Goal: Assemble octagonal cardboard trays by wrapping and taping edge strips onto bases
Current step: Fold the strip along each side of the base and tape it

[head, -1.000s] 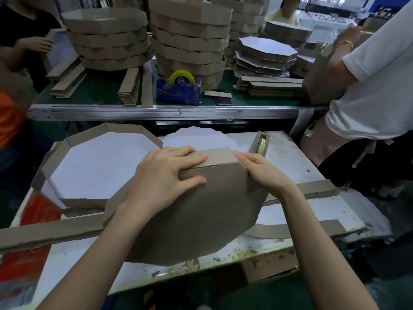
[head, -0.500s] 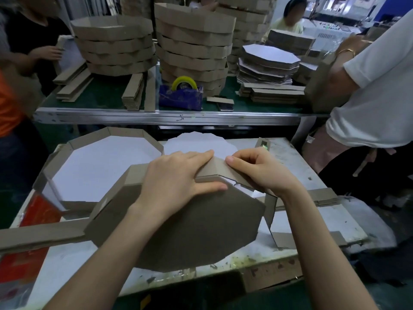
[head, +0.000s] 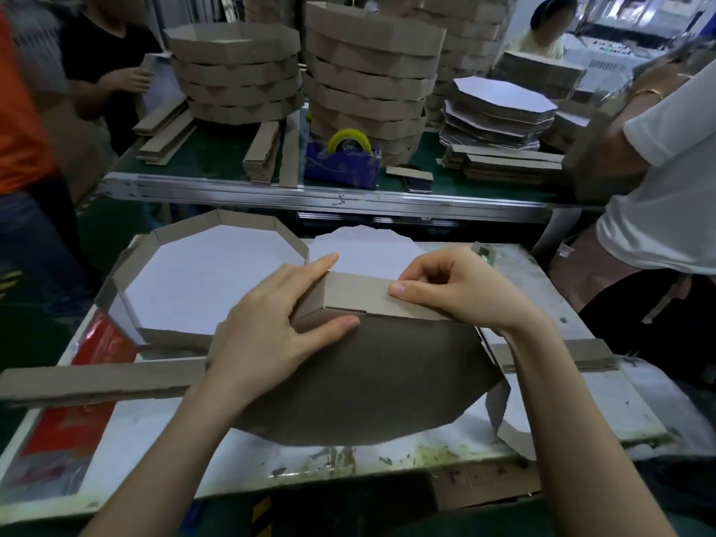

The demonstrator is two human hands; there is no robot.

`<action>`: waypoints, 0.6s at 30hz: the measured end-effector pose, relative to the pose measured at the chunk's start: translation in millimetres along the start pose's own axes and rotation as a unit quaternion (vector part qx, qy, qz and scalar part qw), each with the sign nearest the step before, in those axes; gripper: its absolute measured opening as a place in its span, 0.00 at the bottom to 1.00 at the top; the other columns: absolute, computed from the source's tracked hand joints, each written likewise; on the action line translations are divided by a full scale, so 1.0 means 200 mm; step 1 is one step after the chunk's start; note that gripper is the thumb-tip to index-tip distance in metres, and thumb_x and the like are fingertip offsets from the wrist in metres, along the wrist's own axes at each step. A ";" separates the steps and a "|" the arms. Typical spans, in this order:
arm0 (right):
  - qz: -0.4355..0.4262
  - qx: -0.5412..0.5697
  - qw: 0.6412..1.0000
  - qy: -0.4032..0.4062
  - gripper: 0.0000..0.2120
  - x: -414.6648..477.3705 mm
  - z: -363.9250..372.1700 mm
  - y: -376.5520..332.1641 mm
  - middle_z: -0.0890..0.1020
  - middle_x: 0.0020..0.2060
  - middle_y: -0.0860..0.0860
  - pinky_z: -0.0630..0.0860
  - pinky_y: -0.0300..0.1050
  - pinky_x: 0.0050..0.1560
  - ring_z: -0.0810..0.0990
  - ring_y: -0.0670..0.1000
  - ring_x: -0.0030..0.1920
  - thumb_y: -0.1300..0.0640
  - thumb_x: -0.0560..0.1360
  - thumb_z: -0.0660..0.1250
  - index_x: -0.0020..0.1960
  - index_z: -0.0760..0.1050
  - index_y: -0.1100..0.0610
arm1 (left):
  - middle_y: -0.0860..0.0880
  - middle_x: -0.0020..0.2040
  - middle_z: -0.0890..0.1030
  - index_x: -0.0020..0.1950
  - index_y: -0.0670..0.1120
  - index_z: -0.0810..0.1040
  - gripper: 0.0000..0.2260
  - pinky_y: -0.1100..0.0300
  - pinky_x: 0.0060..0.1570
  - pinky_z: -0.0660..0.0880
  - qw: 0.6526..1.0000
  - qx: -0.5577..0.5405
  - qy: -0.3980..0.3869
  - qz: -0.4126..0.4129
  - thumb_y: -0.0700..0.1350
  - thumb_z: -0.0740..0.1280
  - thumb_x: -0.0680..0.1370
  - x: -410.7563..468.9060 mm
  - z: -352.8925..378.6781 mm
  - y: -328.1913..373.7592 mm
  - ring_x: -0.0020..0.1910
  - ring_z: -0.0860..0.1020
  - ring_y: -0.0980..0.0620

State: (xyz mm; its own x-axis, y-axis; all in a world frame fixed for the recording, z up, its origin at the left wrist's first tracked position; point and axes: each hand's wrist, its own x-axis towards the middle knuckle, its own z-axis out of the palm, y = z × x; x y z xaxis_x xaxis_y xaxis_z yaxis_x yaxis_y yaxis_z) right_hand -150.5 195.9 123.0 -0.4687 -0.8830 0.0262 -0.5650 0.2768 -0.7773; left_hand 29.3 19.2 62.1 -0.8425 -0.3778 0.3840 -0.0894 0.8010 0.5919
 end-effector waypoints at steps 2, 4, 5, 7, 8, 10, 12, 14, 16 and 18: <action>0.002 -0.001 1.000 0.000 0.15 0.02 0.03 -0.01 0.81 0.31 0.47 0.73 0.42 0.36 0.77 0.48 0.34 0.39 0.69 0.70 0.44 0.84 0.50 | 0.61 0.61 0.70 0.75 0.65 0.58 0.31 0.60 0.53 0.72 0.999 0.018 -0.008 0.031 0.71 0.59 0.73 0.02 0.00 0.01 0.57 0.67 0.64; 0.002 -0.009 1.000 -0.003 0.16 0.05 0.06 -0.02 0.82 0.32 0.49 0.74 0.42 0.36 0.78 0.48 0.34 0.38 0.70 0.71 0.43 0.84 0.50 | 0.61 0.64 0.69 0.75 0.65 0.58 0.31 0.68 0.53 0.66 0.998 0.030 -0.034 0.051 0.71 0.59 0.74 0.05 -0.01 0.03 0.57 0.63 0.67; 0.001 -0.013 1.000 -0.004 0.15 0.06 0.07 -0.03 0.83 0.34 0.51 0.74 0.42 0.36 0.78 0.48 0.34 0.39 0.70 0.71 0.43 0.84 0.50 | 0.61 0.64 0.69 0.75 0.65 0.60 0.30 0.71 0.53 0.63 0.996 0.034 -0.046 0.063 0.71 0.59 0.74 0.06 -0.01 0.03 0.56 0.62 0.68; 0.002 -0.020 1.000 0.000 0.11 0.08 0.08 -0.05 0.83 0.35 0.51 0.73 0.41 0.37 0.78 0.46 0.35 0.43 0.72 0.73 0.41 0.83 0.50 | 0.59 0.63 0.71 0.74 0.62 0.64 0.31 0.73 0.53 0.61 0.995 0.030 -0.058 0.079 0.69 0.60 0.73 0.06 -0.02 0.02 0.57 0.63 0.66; 0.004 -0.023 1.000 0.002 0.10 0.08 0.09 -0.05 0.84 0.35 0.49 0.74 0.39 0.38 0.78 0.45 0.35 0.44 0.73 0.74 0.41 0.83 0.50 | 0.58 0.63 0.72 0.74 0.61 0.65 0.31 0.73 0.54 0.61 0.995 0.024 -0.058 0.080 0.69 0.61 0.73 0.06 -0.03 0.01 0.57 0.64 0.65; 0.007 -0.033 0.999 -0.002 0.09 0.10 0.09 -0.07 0.84 0.37 0.49 0.76 0.40 0.41 0.80 0.44 0.37 0.46 0.73 0.74 0.41 0.83 0.51 | 0.56 0.63 0.72 0.73 0.59 0.67 0.30 0.73 0.55 0.61 0.995 0.015 -0.054 0.082 0.68 0.62 0.73 0.05 -0.03 0.00 0.58 0.65 0.63; 0.008 -0.048 0.999 -0.013 0.09 0.11 0.09 -0.08 0.85 0.39 0.51 0.78 0.46 0.46 0.82 0.48 0.39 0.47 0.74 0.73 0.42 0.83 0.52 | 0.55 0.63 0.73 0.73 0.58 0.68 0.31 0.72 0.55 0.62 0.995 0.013 -0.054 0.082 0.69 0.62 0.72 0.05 -0.04 -0.01 0.59 0.66 0.60; 0.006 -0.060 0.998 -0.021 0.10 0.12 0.09 -0.10 0.85 0.40 0.51 0.78 0.49 0.49 0.82 0.51 0.43 0.48 0.74 0.73 0.44 0.84 0.55 | 0.55 0.63 0.73 0.72 0.57 0.69 0.32 0.69 0.55 0.63 0.995 0.017 -0.059 0.081 0.69 0.63 0.72 0.04 -0.04 -0.02 0.60 0.68 0.58; 0.005 -0.063 0.998 -0.025 0.11 0.13 0.09 -0.10 0.85 0.41 0.52 0.77 0.48 0.48 0.81 0.49 0.41 0.49 0.74 0.74 0.45 0.84 0.57 | 0.56 0.63 0.74 0.71 0.57 0.70 0.30 0.68 0.55 0.64 0.996 0.011 -0.053 0.075 0.67 0.63 0.72 0.03 -0.04 -0.02 0.60 0.69 0.57; 0.002 -0.058 0.998 -0.027 0.11 0.13 0.10 -0.10 0.85 0.40 0.52 0.77 0.45 0.44 0.79 0.44 0.37 0.49 0.74 0.74 0.45 0.84 0.57 | 0.57 0.62 0.75 0.69 0.58 0.73 0.27 0.66 0.57 0.66 0.997 -0.006 -0.036 0.071 0.66 0.63 0.72 0.02 -0.05 -0.02 0.60 0.70 0.57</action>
State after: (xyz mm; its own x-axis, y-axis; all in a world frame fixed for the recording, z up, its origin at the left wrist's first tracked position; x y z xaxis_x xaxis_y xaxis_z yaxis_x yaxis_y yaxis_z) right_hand -138.4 159.6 127.6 -0.4362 -0.8998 -0.0129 -0.6395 0.3201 -0.6990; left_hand 30.7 10.5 68.3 -0.8820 -0.2263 0.4134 0.0400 0.8380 0.5441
